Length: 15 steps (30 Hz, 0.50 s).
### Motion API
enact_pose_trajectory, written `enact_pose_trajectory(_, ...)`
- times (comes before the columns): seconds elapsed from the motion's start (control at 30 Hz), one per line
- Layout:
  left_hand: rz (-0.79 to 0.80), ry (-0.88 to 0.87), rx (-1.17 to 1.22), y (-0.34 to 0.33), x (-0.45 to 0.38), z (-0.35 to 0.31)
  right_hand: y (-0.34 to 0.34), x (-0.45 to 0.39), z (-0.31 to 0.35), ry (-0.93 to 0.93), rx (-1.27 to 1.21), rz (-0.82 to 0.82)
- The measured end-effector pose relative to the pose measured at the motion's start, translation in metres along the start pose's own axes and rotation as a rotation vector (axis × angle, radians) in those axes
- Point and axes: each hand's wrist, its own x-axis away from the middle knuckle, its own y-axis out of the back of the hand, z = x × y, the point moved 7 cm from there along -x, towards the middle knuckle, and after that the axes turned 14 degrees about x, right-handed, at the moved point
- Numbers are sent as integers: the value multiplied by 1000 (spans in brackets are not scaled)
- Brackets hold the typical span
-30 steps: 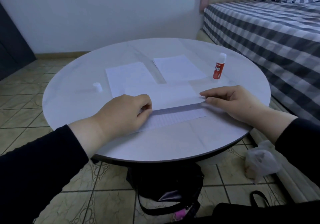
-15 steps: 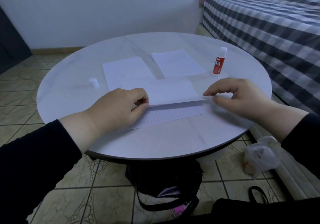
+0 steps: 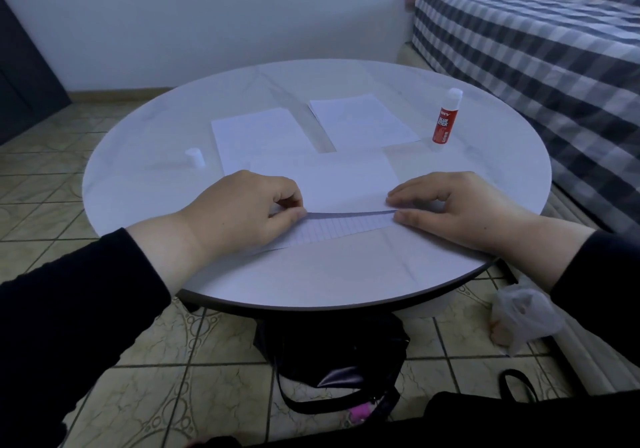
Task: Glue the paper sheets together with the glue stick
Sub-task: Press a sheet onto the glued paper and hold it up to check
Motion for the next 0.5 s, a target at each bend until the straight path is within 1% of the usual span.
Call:
enact_pose_trajectory(0.23, 14, -15, 94, 5, 1, 8, -2, -4, -3, -39, -23, -7)
enact_pose_trajectory(0.33, -9, -18, 132, 10, 2, 11, 1, -8, -2, -88, -40, -11)
enact_pose_trajectory(0.43, -9, -31, 124, 10, 1, 9, 4, -17, 11, -125, -51, -14)
enact_pose_trajectory(0.5, -2, -33, 118, 8, -1, 7, 1, -27, 31, -84, 0, 23)
